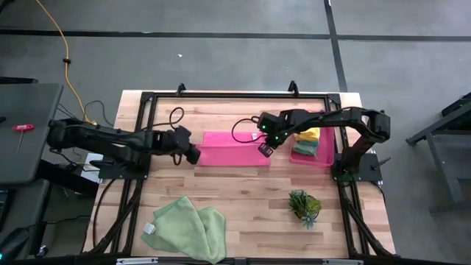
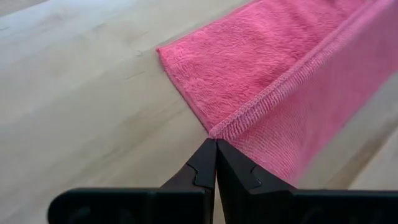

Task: Fold microfiber towels
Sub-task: Fold the pink microfiber cloth

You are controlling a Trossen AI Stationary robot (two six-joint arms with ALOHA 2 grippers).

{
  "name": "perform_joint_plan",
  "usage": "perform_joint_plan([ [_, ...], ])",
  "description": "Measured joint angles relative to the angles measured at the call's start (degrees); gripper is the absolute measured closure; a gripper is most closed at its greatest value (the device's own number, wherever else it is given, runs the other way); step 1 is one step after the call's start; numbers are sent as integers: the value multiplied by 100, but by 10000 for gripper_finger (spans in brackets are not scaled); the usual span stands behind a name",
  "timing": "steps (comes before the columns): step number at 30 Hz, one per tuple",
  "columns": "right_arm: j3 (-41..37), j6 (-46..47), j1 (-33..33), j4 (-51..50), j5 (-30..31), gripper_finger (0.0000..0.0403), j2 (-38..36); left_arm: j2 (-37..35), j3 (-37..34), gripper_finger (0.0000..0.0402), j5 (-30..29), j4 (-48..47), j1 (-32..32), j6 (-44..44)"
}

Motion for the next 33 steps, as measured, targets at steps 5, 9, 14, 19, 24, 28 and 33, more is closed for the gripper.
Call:
perform_joint_plan([
  [5,0,217,-41,123,239,403,163,417,0,401,-113,396,301,19],
  [9,0,306,-52,208,372,403,261,781,0,401,-205,717,512,166],
  [14,-2,485,-104,270,627,403,338,1265,0,401,-244,1238,725,405],
  [19,-2,584,-184,308,862,403,363,1630,0,401,-276,1522,840,464],
  [24,-2,606,-297,390,872,403,447,1777,2,401,-397,1557,890,458],
  [28,-2,735,-370,449,916,403,512,1790,2,401,-556,1626,890,465],
  [33,-2,844,-407,503,918,403,532,1790,2,401,-723,1676,899,502],
])
